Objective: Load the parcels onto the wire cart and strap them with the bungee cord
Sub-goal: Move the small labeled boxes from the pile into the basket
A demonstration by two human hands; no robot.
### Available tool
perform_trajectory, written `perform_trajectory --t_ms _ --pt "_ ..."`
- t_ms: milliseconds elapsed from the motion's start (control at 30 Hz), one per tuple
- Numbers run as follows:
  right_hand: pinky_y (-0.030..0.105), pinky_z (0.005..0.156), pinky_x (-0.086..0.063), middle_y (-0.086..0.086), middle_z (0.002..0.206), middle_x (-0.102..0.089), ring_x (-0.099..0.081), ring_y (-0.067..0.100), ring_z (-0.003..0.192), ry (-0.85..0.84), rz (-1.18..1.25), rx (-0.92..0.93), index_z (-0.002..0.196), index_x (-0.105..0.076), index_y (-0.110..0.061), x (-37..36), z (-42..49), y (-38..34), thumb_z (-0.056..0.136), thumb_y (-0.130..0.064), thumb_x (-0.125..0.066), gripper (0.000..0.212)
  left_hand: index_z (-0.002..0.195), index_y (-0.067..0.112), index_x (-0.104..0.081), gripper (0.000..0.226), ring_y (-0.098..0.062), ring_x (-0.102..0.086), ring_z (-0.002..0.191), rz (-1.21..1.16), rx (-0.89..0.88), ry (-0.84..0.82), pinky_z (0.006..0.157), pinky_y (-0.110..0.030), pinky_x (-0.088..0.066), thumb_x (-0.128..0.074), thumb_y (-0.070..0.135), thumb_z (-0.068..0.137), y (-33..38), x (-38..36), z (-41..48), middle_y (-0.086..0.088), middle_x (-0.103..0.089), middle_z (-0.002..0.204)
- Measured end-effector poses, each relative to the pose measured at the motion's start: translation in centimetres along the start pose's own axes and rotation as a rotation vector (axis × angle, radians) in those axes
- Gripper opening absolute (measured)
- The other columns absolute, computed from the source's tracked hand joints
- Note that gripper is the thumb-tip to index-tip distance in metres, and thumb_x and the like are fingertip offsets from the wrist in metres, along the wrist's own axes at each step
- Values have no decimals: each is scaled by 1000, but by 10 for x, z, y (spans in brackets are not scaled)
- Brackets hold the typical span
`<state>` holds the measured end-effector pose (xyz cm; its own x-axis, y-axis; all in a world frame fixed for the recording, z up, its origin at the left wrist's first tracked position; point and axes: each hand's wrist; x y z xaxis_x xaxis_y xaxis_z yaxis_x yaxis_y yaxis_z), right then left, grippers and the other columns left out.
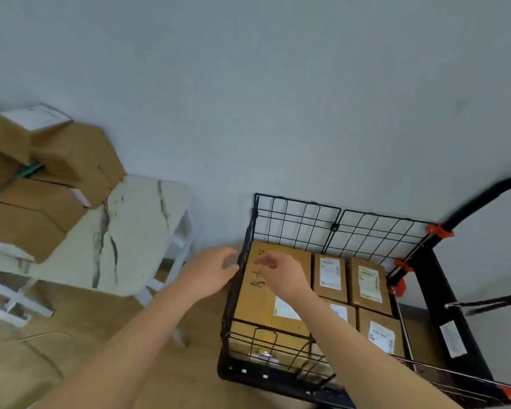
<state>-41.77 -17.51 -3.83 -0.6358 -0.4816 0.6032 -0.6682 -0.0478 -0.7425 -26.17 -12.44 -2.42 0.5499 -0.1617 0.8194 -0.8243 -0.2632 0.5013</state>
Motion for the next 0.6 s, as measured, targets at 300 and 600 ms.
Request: perform_trajectory --t_ms 300,600 --pt "20 91 -41 0 125 -62 -56 14 115 -73 -23 190 119 -62 -17 -91 -8 -112 93 -12 -49 30 135 28 -45 40 -11 -49 121 -46 72 274 93 -24 -41 -46 34 96 -101 82 -78 7 -48 138" --pt "21 94 -43 -2 123 -63 -57 12 112 -164 -44 323 116 -64 -21 -148 28 -209 91 -15 -51 29 131 28 -48 36 -7 -46 121 -217 173 514 92 -21 -37 -50 30 95 -182 150 -104 11 -49 134"
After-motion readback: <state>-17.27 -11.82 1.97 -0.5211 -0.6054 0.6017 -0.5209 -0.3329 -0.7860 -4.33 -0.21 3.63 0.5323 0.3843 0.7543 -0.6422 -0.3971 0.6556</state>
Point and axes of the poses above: each hand's wrist, its own z-axis towards the middle knuckle, its own x-axis out of the back of the hand, y = z × x
